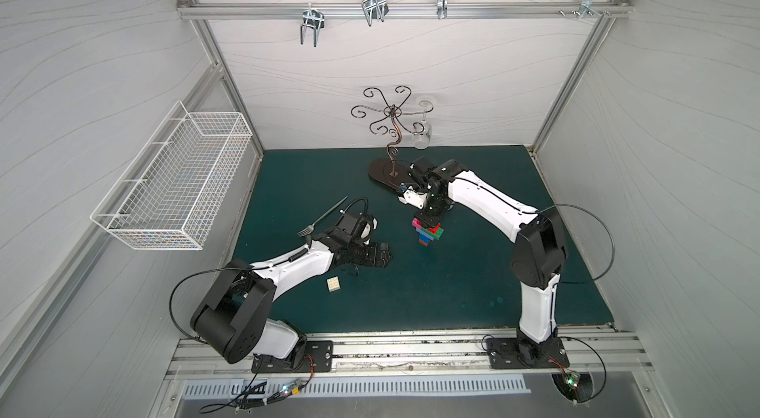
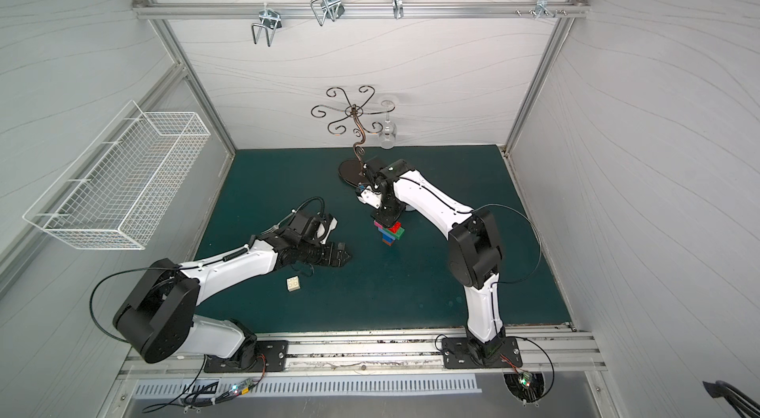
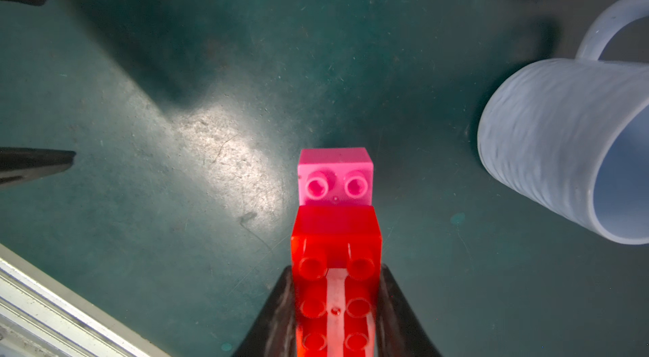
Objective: Assemble a spoon with lego
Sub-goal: Assemble the lego brick with the lego brick.
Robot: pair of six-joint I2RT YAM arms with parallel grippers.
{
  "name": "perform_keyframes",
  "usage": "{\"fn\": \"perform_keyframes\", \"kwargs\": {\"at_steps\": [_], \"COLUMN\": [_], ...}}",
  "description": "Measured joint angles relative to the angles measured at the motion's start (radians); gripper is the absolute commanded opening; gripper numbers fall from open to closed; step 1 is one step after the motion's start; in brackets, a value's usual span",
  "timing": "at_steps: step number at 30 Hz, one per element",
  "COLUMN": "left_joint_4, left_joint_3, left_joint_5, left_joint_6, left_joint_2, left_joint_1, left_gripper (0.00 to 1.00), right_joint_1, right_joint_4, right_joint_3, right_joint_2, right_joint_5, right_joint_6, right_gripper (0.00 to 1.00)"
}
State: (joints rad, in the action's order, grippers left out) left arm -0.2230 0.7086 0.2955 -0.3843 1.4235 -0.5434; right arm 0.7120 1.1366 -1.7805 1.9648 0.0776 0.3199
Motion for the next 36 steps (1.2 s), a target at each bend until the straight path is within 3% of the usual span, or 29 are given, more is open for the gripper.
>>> {"fn": "perform_keyframes", "kwargs": {"at_steps": [16,36], "left_joint_4": [-0.012,-0.026], "left_joint_3": [0.002,0.002], "left_joint_5": [-0.002,-0.011], "left_joint_6": [0.010,0.011], "left_joint_2": [0.000,-0.003], "left_joint_1": [0.000,0.000], "left_gripper": [1.00,1.00], "right_joint_1": [-0.015,-0.056], "right_joint_4": [-0.036,-0.089], "right_joint_3": [0.041,0.116], "right_joint_2": [-0.011,-0.021], "right_joint_5": [-0.018,-0.126], "right_joint_6": [-0.006,0.004], "right_gripper": [0.09,0.06]}}
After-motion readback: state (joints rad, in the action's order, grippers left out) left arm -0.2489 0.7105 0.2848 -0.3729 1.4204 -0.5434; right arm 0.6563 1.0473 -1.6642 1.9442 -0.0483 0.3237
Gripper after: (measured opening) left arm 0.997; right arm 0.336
